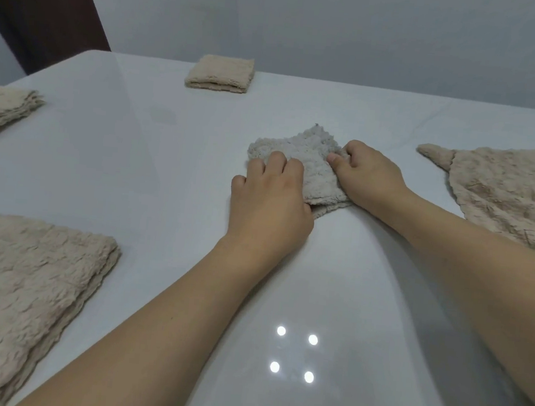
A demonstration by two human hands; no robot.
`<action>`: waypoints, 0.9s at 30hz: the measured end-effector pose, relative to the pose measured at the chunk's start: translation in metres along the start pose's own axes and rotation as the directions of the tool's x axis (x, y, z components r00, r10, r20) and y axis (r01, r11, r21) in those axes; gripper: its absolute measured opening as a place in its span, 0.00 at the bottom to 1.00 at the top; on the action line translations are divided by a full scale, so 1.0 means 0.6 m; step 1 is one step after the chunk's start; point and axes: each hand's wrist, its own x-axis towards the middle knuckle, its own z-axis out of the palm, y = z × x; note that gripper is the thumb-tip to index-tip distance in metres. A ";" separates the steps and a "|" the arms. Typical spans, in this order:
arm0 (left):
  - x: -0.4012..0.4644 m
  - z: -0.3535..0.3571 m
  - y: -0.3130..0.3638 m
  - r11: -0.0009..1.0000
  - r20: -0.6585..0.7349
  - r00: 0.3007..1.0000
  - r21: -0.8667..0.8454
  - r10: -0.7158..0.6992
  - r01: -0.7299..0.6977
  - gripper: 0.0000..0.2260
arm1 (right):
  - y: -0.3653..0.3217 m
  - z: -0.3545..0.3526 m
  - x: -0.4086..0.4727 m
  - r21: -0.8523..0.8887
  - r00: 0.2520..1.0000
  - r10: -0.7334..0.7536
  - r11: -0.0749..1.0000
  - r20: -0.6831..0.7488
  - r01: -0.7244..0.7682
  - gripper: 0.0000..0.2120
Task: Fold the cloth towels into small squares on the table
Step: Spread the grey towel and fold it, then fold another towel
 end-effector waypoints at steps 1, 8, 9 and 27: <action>0.001 -0.003 -0.001 0.999 0.034 0.999 -0.037 -0.020 0.022 0.11 | 0.000 0.000 0.001 -0.010 1.000 -0.006 1.000 0.002 0.006 0.17; 0.005 -0.015 -0.005 0.991 0.201 0.978 -0.104 -0.063 0.085 0.09 | 0.000 0.001 0.004 -0.024 1.000 -0.016 1.000 0.014 0.017 0.17; 0.004 -0.016 -0.004 0.991 0.225 0.972 -0.101 -0.064 0.088 0.10 | 0.000 0.001 0.005 -0.027 1.000 -0.017 0.999 0.015 0.018 0.17; 0.016 -0.013 -0.019 0.963 0.298 0.943 -0.173 -0.147 0.205 0.09 | 0.002 0.002 0.008 -0.025 1.000 0.016 1.000 0.011 -0.016 0.17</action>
